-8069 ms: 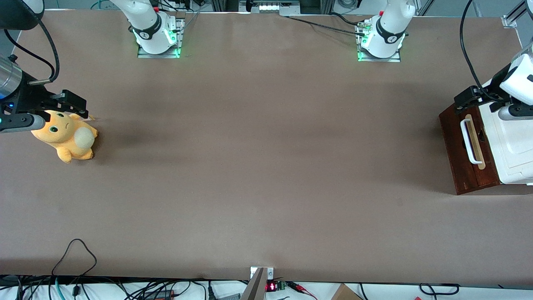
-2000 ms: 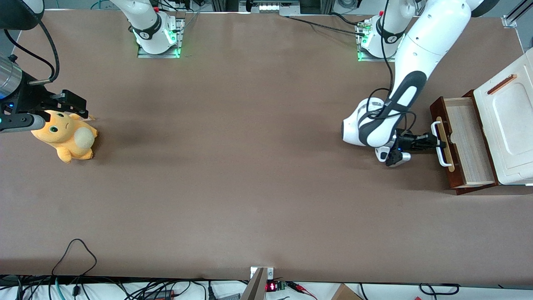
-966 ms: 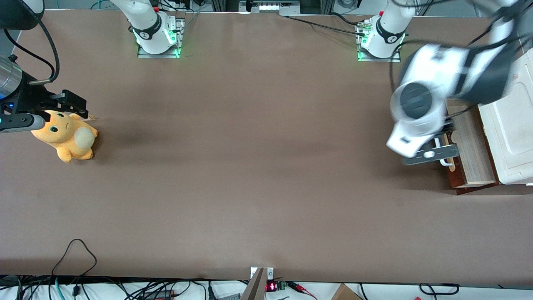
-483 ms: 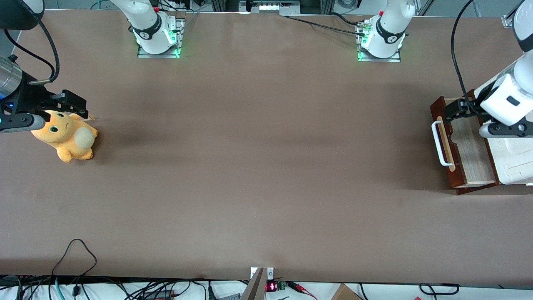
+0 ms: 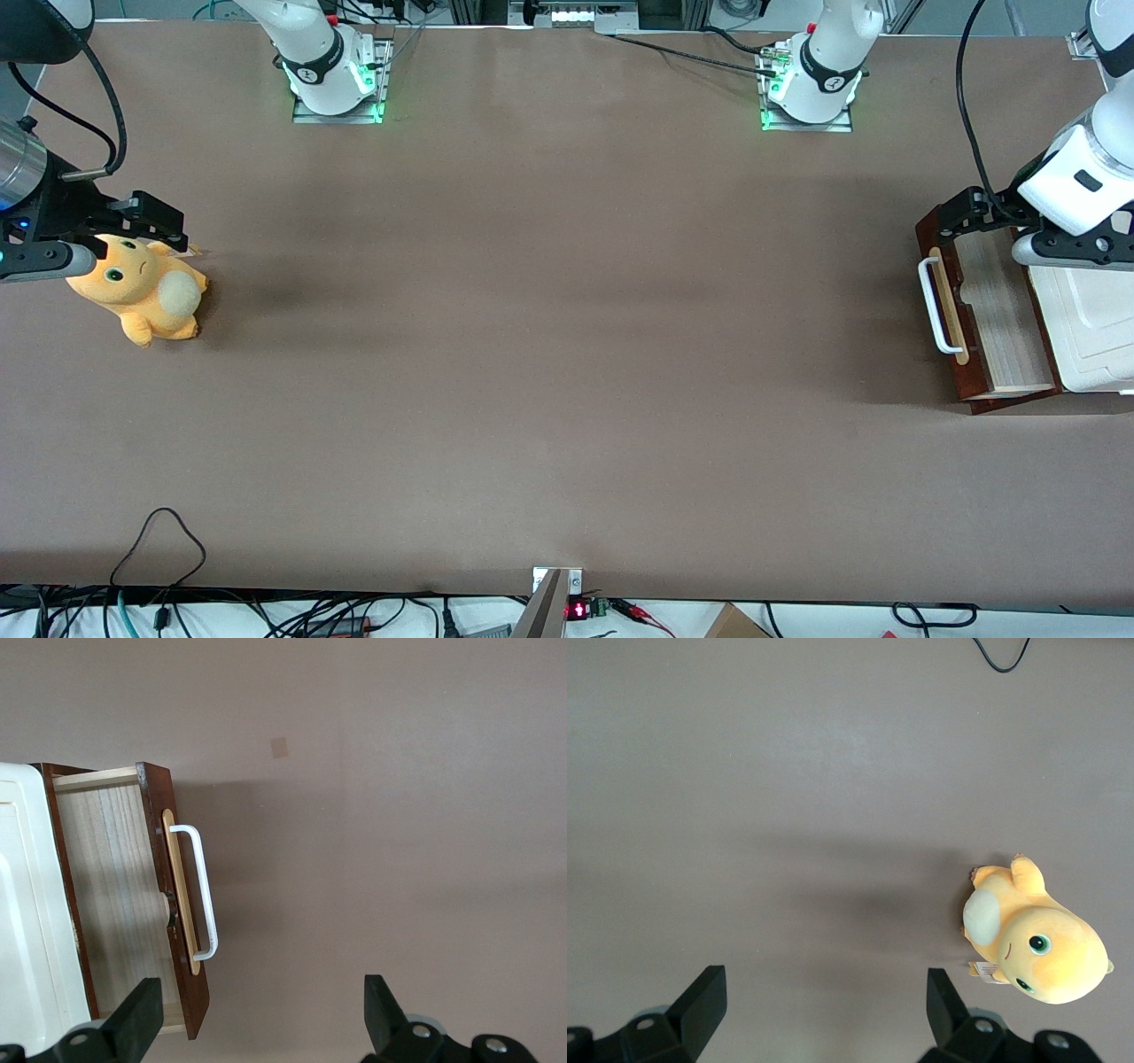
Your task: Open lower drawer with left arm only
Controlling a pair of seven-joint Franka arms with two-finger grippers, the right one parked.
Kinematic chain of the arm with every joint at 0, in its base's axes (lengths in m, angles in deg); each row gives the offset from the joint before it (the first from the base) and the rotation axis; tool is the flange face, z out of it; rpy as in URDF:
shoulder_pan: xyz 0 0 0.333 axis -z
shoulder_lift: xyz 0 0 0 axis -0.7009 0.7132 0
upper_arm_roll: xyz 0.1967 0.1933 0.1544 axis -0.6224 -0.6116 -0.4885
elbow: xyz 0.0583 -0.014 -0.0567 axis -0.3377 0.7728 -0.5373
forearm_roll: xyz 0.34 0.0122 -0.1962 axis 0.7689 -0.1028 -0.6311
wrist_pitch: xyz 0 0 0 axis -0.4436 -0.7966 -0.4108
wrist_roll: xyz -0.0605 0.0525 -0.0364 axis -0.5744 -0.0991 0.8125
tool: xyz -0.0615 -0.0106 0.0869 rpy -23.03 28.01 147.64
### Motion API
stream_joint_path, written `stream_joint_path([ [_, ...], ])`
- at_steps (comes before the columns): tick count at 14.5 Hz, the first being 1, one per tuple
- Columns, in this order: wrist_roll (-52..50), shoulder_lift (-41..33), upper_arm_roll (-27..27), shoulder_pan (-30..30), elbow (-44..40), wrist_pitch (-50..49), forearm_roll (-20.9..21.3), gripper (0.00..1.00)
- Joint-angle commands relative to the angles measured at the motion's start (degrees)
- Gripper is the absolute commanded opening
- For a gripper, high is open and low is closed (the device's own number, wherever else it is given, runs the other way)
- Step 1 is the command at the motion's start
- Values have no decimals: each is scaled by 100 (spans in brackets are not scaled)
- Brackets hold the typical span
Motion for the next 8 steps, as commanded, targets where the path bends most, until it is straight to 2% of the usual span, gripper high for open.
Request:
stream_joint_path([
  [1,152,-166,-35,-23,170,125,-146,100],
  [8,187,-166,-35,-23,134,81,-137,100],
])
